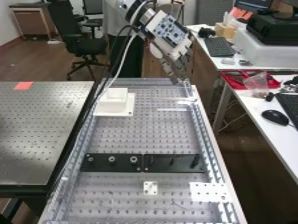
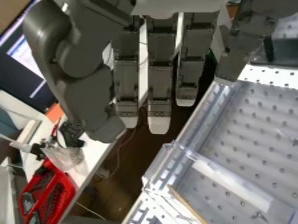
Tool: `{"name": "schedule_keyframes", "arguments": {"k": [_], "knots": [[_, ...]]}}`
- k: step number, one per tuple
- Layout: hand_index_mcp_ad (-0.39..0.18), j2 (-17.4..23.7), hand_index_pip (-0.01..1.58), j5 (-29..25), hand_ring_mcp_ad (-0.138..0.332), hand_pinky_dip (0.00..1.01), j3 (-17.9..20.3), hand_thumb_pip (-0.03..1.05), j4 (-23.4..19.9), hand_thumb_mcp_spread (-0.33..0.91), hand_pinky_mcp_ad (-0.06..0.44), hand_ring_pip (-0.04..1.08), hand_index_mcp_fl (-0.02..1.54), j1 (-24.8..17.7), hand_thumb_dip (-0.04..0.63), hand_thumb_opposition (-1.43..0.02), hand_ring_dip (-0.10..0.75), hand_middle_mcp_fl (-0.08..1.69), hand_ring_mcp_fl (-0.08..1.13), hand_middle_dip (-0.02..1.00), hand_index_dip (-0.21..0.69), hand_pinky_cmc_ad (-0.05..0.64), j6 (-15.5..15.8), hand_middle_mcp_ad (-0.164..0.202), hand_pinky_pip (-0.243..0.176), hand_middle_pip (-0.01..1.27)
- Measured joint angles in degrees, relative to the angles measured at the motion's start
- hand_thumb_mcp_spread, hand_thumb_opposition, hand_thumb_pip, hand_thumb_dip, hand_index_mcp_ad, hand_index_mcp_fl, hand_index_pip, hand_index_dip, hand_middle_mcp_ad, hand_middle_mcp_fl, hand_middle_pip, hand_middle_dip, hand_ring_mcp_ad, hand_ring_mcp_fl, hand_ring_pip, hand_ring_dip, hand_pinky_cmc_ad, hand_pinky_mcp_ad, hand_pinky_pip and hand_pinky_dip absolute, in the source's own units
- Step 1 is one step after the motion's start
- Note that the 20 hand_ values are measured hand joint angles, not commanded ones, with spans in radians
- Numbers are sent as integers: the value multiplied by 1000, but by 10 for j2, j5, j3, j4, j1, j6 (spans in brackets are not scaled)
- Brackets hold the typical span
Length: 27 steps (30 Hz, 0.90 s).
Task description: Grab the chopstick and place it in the clear container
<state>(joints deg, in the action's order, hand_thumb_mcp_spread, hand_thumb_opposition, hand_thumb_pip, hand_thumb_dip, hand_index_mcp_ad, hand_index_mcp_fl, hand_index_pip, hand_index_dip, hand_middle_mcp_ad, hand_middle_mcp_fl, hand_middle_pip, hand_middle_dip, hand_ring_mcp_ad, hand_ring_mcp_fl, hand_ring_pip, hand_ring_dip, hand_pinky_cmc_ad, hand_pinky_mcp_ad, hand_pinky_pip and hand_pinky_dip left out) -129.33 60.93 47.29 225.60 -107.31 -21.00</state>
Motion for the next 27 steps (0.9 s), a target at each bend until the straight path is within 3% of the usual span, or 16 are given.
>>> {"name": "schedule_keyframes", "arguments": {"k": [3, 8, 15, 19, 27], "knots": [[-72, 26, 696, -7, 87, 632, 34, 620, -38, 440, 297, 180, 405, 0, 319, -822, 415, 456, 347, 632, 82, 342, 19, 51, -75, 565], [-66, 76, 670, -22, 93, 670, 103, 581, -126, 414, 330, 178, 335, -1, 272, -775, 412, 398, 297, 604, 86, 375, 105, 52, -75, 476], [-59, 129, 559, -21, 96, 691, 188, 569, -235, 368, 340, 171, 290, 6, 213, -730, 401, 363, 257, 583, 89, 414, 192, 52, -75, 307], [-56, 162, 440, -10, 101, 695, 242, 527, -309, 368, 346, 133, 286, 16, 199, -709, 401, 367, 230, 583, 91, 414, 250, 51, -75, 206], [-59, 223, 239, 37, 101, 677, 348, 525, -450, 367, 344, 119, 344, 43, 166, -695, 401, 347, 201, 585, 108, 414, 379, 51, -75, 141]]}}
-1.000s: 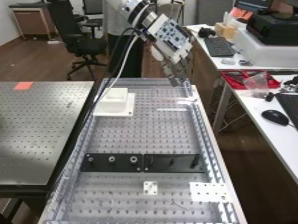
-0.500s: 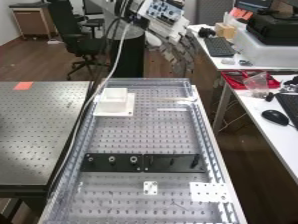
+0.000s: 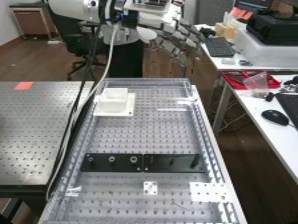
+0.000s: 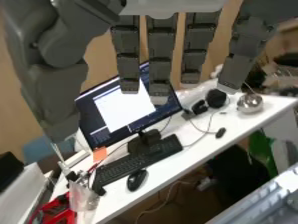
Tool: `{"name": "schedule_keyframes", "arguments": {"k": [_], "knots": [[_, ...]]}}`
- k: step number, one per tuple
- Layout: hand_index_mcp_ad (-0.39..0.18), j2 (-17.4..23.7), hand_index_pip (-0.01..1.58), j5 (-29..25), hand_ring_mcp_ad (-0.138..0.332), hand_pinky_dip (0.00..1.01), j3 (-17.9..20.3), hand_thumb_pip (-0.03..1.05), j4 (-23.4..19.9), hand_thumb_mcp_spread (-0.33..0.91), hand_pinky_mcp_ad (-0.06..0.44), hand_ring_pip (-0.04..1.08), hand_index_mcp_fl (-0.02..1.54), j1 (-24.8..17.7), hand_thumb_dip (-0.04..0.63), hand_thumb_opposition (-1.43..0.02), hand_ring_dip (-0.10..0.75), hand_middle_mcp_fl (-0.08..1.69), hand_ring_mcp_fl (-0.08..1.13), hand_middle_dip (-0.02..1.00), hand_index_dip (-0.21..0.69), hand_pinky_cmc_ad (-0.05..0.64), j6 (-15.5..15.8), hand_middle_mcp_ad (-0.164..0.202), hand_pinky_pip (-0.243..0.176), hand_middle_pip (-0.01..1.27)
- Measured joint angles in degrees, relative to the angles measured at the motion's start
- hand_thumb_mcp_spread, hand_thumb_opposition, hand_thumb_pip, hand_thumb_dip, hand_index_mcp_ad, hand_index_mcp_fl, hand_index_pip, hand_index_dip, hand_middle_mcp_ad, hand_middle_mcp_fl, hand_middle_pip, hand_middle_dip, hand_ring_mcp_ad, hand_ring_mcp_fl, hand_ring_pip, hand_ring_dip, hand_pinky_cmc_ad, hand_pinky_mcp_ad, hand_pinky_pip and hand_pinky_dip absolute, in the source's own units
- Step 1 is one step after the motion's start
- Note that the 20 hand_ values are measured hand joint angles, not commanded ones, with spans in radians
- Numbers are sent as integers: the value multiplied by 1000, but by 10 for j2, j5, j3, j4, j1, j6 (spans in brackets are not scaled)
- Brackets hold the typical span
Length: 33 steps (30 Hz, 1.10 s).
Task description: Grab the chopstick and place it in the clear container
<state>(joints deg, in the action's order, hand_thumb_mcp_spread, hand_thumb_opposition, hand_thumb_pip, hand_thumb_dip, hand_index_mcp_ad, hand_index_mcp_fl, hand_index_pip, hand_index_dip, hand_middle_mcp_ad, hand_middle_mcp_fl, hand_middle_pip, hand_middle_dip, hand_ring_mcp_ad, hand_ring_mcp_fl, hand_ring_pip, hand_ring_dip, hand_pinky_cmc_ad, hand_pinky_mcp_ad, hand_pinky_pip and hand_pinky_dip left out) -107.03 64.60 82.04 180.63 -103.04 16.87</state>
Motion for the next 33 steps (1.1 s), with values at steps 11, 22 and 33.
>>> {"name": "schedule_keyframes", "arguments": {"k": [11, 22, 33], "knots": [[-63, 101, 103, 131, 113, 586, 148, 534, -158, 297, 344, 96, 215, 52, 136, -696, 349, 195, 133, 490, 215, 414, 206, 56, -37, 108], [-79, 159, 86, 217, 108, 456, 223, 539, -224, 208, 361, 101, 73, 96, 110, -698, 276, 87, 75, 379, 234, 412, 272, 63, 21, 108], [-72, 129, 84, 129, 131, 391, 211, 559, -249, 192, 363, 115, 73, 73, 112, -698, 244, 94, 66, 354, 239, 414, 269, 70, 37, 110]]}}
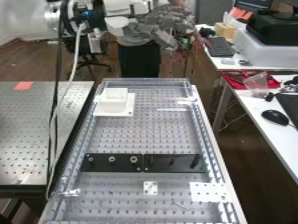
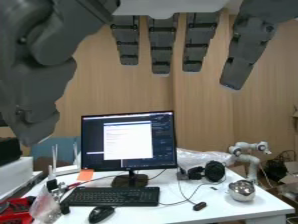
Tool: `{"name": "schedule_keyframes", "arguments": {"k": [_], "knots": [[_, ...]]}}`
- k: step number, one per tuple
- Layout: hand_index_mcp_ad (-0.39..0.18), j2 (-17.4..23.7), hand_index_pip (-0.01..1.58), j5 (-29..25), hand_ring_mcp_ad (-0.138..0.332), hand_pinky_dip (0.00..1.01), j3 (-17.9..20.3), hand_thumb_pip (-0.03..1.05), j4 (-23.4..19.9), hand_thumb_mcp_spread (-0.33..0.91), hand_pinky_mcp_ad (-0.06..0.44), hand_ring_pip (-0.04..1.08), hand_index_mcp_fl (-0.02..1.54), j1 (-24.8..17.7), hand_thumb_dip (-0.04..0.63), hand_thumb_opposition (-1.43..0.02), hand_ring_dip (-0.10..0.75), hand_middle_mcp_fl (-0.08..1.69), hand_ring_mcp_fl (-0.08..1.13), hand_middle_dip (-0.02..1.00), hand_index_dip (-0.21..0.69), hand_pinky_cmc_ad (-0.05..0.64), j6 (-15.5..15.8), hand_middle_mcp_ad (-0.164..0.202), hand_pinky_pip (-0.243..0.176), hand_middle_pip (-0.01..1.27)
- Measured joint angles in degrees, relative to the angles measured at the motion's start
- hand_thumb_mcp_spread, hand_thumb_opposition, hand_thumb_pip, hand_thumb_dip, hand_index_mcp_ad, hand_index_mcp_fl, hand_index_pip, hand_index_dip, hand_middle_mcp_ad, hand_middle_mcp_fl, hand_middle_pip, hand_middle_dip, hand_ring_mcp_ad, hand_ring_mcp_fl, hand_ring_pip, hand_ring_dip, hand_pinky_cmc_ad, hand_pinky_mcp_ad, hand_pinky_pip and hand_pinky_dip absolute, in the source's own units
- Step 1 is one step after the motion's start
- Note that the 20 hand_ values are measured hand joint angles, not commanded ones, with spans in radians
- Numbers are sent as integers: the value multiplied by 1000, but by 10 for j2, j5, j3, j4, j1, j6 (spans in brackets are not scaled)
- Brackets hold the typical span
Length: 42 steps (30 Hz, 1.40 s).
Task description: Grab the chopstick and place it in the clear container
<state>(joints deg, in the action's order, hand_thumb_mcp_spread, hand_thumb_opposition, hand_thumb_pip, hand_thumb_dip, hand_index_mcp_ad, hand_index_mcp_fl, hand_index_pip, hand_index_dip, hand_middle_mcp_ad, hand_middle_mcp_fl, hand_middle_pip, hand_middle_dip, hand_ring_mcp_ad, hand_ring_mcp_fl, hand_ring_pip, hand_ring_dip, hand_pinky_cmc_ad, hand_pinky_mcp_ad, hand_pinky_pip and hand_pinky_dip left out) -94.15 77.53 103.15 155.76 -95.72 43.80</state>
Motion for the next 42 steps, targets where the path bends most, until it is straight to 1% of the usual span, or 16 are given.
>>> {"name": "schedule_keyframes", "arguments": {"k": [1, 3, 4, 6, 10, 13, 15, 17, 18, 19, 21, 23, 25, 30, 35, 42], "knots": [[-82, -6, 84, -5, 131, 387, -2, 559, -5, 192, 363, 113, 73, -2, 112, -698, 244, 119, 65, 354, 239, 414, -1, 63, 37, 110], [-77, -11, 84, -13, 133, 387, -4, 560, -10, 192, 360, 115, 73, -4, 112, -698, 244, 119, 65, 354, 239, 414, -2, 68, 37, 110], [-66, -15, 84, -17, 133, 384, -7, 578, -13, 192, 360, 115, 73, -4, 112, -698, 241, 119, 65, 354, 239, 414, -2, 73, 37, 110], [-80, -22, 84, -24, 129, 377, -11, 616, -14, 197, 361, 113, 73, -6, 112, -698, 237, 119, 65, 353, 239, 414, -2, 68, 33, 110], [-66, -43, 80, -52, 134, 379, -33, 632, 2, 178, 361, 113, 73, -11, 112, -698, 236, 119, 66, 353, 239, 414, -5, 73, 33, 110], [-70, -56, 80, -58, 134, 363, -47, 637, 18, 176, 361, 113, 73, -13, 112, -698, 236, 119, 47, 353, 234, 414, -14, 73, 33, 110], [-66, -61, 82, -60, 134, 361, -52, 642, 21, 176, 361, 113, 75, -13, 112, -698, 236, 119, 47, 353, 232, 414, -17, 73, 33, 108], [-79, -67, 82, -67, 134, 361, -57, 644, 24, 176, 361, 113, 75, -14, 112, -698, 236, 119, 47, 353, 232, 414, -21, 65, 33, 108], [-68, -68, 84, -69, 134, 360, -57, 644, 24, 176, 361, 113, 75, -14, 112, -698, 236, 119, 47, 353, 236, 414, -22, 75, 33, 108], [-72, -69, 86, -70, 134, 360, -59, 646, 24, 176, 361, 113, 75, -14, 112, -698, 236, 119, 51, 353, 236, 414, -23, 75, 33, 112], [-72, -71, 80, -69, 134, 358, -63, 646, 25, 164, 361, 112, 75, -14, 112, -698, 234, 119, 51, 349, 202, 414, -24, 73, 19, 108], [-68, -73, 86, -68, 134, 356, -68, 651, 28, 145, 361, 112, 75, -13, 112, -698, 234, 119, 31, 353, 202, 414, -23, 73, 17, 108], [-68, -74, 84, -65, 134, 356, -69, 712, 29, 145, 361, 112, 75, -12, 112, -698, 234, 117, 31, 349, 197, 414, -22, 73, 17, 108], [-72, -76, 84, -61, 134, 346, -74, 714, 30, 141, 361, 110, 75, -11, 113, -696, 230, 120, 31, 349, 187, 414, -16, 75, 21, 108], [-73, -77, 82, -54, 134, 344, -77, 714, 27, 145, 361, 110, 75, -10, 113, -696, 229, 133, 30, 349, 187, 414, -15, 73, 14, 108], [-80, -80, 87, -41, 134, 347, -83, 712, 34, 145, 361, 110, 75, -8, 113, -696, 229, 133, 30, 349, 183, 414, -14, 72, 14, 108]]}}
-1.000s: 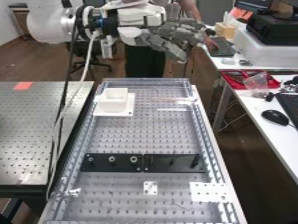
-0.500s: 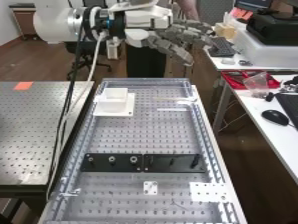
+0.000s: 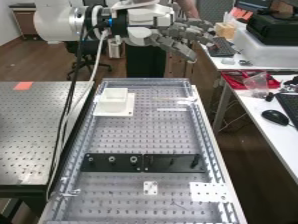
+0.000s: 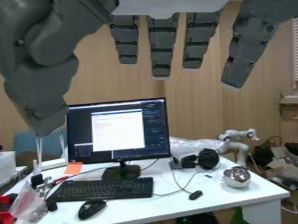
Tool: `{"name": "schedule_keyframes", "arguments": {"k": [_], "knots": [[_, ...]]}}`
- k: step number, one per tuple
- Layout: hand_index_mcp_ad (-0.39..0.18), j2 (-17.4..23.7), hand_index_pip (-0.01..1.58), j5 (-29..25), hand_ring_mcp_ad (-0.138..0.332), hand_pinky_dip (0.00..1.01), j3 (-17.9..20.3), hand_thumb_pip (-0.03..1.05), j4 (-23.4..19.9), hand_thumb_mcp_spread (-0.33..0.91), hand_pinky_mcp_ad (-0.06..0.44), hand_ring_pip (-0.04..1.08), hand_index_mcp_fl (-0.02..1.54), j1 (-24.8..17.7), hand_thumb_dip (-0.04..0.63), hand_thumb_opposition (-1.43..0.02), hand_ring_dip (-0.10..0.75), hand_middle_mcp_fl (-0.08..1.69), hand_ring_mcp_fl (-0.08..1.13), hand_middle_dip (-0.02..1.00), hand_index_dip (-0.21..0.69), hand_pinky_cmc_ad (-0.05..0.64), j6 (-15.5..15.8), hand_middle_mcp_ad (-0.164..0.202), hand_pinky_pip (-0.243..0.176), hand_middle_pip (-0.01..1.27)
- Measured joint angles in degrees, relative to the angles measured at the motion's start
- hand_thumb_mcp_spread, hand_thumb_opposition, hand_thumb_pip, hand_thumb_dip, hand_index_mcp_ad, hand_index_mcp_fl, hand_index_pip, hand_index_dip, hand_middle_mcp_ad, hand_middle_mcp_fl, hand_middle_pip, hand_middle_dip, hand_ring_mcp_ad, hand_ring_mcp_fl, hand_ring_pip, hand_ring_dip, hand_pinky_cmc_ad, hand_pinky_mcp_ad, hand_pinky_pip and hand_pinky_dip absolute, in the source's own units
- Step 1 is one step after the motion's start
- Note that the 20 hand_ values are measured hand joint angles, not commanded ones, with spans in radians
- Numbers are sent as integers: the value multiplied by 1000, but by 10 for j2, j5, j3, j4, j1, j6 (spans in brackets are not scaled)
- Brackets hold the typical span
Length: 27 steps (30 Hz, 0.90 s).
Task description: Grab the chopstick and place it in the clear container
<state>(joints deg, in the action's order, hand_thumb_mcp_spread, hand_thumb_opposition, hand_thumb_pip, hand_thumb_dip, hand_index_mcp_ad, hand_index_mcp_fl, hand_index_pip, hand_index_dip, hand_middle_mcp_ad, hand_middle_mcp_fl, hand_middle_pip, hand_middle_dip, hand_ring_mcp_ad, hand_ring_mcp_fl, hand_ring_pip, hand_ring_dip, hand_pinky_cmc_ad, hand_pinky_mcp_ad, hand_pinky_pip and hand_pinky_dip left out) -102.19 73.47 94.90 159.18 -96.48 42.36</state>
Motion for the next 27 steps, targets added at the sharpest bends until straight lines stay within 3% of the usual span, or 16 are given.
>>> {"name": "schedule_keyframes", "arguments": {"k": [27], "knots": [[-77, -8, 87, 3, 134, 347, -10, 712, 4, 143, 361, 112, 73, 2, 113, -710, 229, 133, 33, 349, 182, 414, 1, 75, -10, 108]]}}
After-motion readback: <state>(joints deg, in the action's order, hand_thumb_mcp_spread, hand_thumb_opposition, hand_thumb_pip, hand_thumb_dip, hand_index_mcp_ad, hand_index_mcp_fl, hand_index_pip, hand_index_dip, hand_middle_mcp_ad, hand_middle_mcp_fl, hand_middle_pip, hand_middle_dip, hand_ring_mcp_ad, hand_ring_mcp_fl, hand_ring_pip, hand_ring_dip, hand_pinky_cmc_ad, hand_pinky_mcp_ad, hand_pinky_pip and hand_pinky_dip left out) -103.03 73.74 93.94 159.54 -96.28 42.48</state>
